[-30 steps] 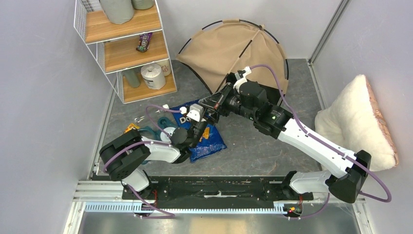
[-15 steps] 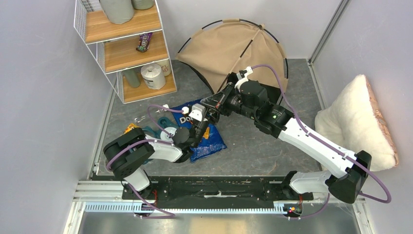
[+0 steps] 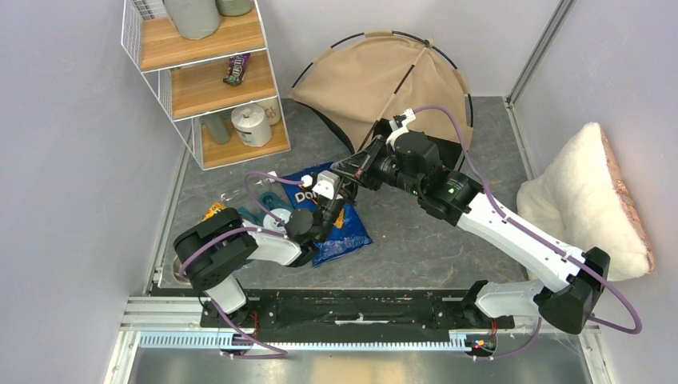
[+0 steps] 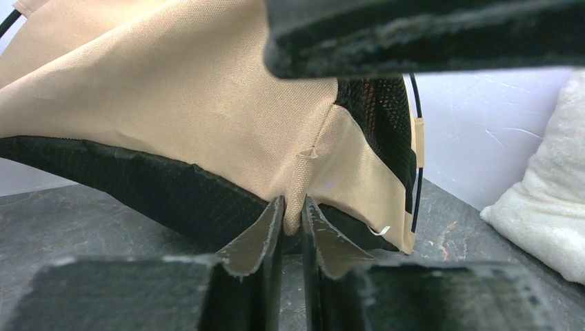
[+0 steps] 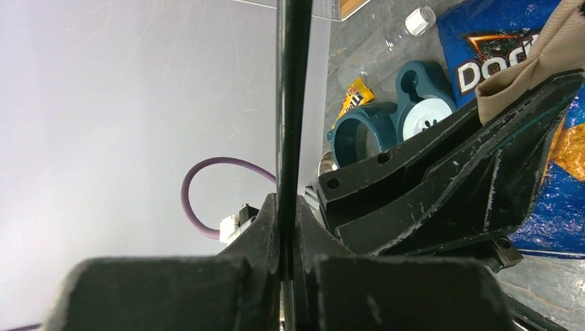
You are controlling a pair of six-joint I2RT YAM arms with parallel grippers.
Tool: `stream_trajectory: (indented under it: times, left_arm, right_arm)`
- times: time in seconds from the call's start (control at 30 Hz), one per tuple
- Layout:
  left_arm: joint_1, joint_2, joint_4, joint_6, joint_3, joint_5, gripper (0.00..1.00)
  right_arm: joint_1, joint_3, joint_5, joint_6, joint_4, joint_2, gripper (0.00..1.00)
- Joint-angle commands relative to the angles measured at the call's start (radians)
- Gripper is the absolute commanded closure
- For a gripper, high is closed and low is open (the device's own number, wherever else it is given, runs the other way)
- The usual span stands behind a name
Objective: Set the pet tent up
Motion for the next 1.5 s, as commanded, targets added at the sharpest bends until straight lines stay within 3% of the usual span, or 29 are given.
stream_trajectory:
  times: [0.0, 0.03, 0.07, 0.27, 0.67, 0.83, 1.07, 1.47]
  left_arm:
    - [-0.029, 0.012, 0.022, 0.095, 0.027, 0.057, 0.88]
    - [-0.029, 0.005, 0.022, 0.098, 0.021, 0.060, 0.97]
    - [-0.029, -0.004, 0.022, 0.095, 0.014, 0.064, 0.98]
    - [-0.029, -0.083, -0.004, 0.069, -0.042, 0.097, 0.98]
    - [-0.029, -0.223, -0.120, 0.017, -0.151, 0.160, 0.98]
    - [-0.028, -0.326, -0.255, -0.008, -0.187, 0.188, 0.98]
    - [-0.029, -0.470, -0.398, -0.011, -0.247, 0.211, 0.98]
    - [-0.029, -0.588, -0.462, -0.010, -0.313, 0.192, 0.98]
  right_arm:
    - [0.005, 0.024, 0.015, -0.002, 0.096, 0.007, 1.00]
    - [0.005, 0.019, 0.016, -0.009, 0.094, 0.004, 1.00]
    - [0.005, 0.014, 0.017, -0.022, 0.094, 0.002, 1.00]
    - [0.005, -0.083, 0.036, -0.115, 0.123, -0.064, 1.00]
    - [0.005, -0.199, 0.242, -0.311, 0.200, -0.187, 1.00]
    - [0.004, -0.249, 0.315, -0.381, 0.363, -0.205, 1.00]
    - [0.005, -0.254, 0.380, -0.485, 0.465, -0.208, 1.00]
    - [0.005, -0.256, 0.480, -0.543, 0.510, -0.173, 1.00]
